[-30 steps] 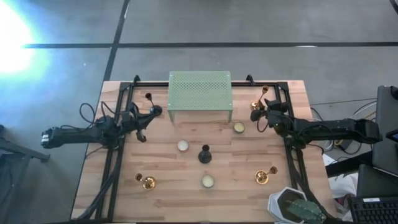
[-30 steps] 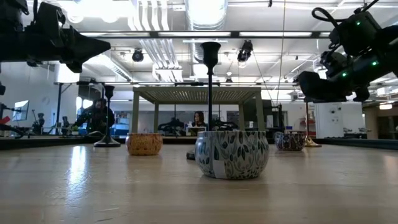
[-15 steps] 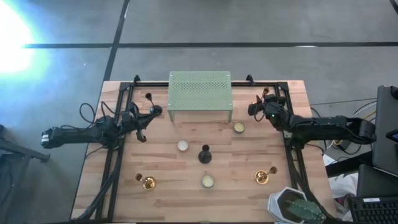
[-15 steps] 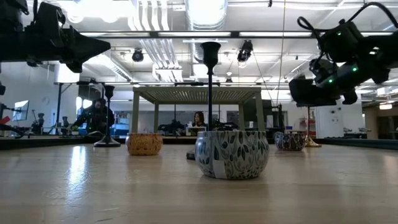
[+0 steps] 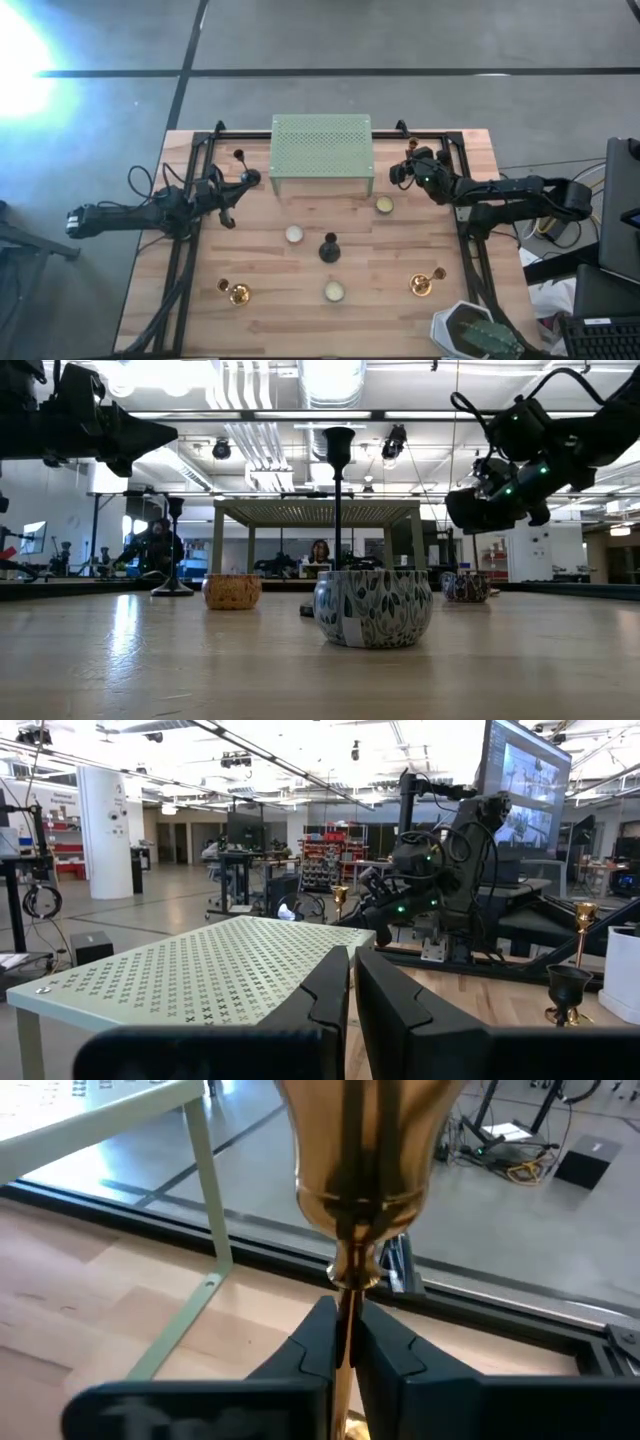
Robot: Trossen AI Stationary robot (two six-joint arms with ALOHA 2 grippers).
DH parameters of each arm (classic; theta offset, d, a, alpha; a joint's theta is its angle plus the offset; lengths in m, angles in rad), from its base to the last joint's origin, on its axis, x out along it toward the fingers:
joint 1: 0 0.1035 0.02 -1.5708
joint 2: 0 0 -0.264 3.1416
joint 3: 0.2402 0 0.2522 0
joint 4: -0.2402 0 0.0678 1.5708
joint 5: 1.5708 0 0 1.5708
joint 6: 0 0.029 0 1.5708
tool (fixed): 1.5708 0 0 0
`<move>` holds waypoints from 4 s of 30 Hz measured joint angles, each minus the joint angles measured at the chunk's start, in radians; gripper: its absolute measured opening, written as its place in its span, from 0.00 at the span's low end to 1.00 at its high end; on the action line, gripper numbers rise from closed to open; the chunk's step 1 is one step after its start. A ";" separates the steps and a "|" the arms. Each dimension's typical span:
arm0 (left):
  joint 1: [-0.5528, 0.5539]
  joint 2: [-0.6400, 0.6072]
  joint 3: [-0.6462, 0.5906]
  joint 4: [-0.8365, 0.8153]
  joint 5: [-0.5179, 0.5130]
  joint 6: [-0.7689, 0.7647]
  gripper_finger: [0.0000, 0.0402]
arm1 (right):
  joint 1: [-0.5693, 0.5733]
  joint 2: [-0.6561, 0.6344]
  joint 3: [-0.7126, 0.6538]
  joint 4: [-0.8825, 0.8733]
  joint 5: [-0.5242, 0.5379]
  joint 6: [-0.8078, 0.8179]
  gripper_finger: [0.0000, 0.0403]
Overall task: Pick & Place candle stick holders
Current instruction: Put the top gold candle holder onto the shelf
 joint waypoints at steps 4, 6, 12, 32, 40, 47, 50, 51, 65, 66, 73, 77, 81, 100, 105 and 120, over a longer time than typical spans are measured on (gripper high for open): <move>0.000 0.000 0.000 0.000 0.000 0.000 0.06 | 0.001 -0.017 0.023 -0.006 0.001 -0.042 0.03; 0.000 0.000 0.000 -0.002 0.000 -0.001 0.06 | 0.001 -0.041 0.034 -0.013 0.001 -0.062 0.03; 0.000 0.000 0.000 -0.006 -0.001 -0.003 0.06 | 0.000 -0.158 0.083 -0.091 -0.008 -0.113 0.03; 0.000 0.000 0.000 -0.007 -0.015 -0.003 0.06 | 0.000 -0.255 0.533 -0.488 -0.258 -0.304 0.03; 0.000 0.000 0.000 -0.007 -0.015 -0.039 0.06 | 0.000 -0.159 0.695 -0.572 -0.315 -0.341 0.03; 0.000 0.000 0.000 -0.007 -0.015 -0.040 0.06 | -0.025 -0.045 0.853 -0.656 -0.423 -0.364 0.03; 0.000 0.000 0.000 -0.007 -0.015 -0.041 0.06 | -0.052 0.009 0.908 -0.685 -0.470 -0.368 0.03; 0.000 0.000 0.000 -0.007 -0.015 -0.041 0.06 | -0.061 0.027 0.925 -0.688 -0.491 -0.368 0.03; 0.000 0.000 0.000 -0.007 -0.015 -0.040 0.06 | -0.133 0.254 1.087 -0.683 -0.732 -0.367 0.03; 0.000 0.000 0.000 -0.007 -0.015 -0.040 0.06 | -0.133 0.265 1.096 -0.683 -0.733 -0.368 0.03; 0.000 0.000 0.000 -0.008 -0.015 -0.038 0.06 | -0.164 0.292 1.107 -0.656 -0.786 -0.375 0.03; 0.000 0.000 0.000 -0.008 -0.015 -0.037 0.06 | -0.200 0.308 1.107 -0.636 -0.844 -0.352 0.03; 0.000 0.000 0.000 -0.008 -0.015 -0.037 0.06 | -0.225 0.336 1.107 -0.578 -0.916 -0.353 0.03; 0.000 0.000 0.000 -0.011 -0.015 -0.037 0.06 | -0.270 0.451 1.105 -0.518 -1.010 -0.382 0.03; 0.000 0.000 0.000 -0.019 -0.015 -0.036 0.06 | -0.277 0.447 1.098 -0.506 -1.010 -0.386 0.03; 0.000 0.000 0.000 -0.024 -0.016 -0.031 0.06 | -0.300 0.449 0.988 -0.366 -1.019 -0.371 0.03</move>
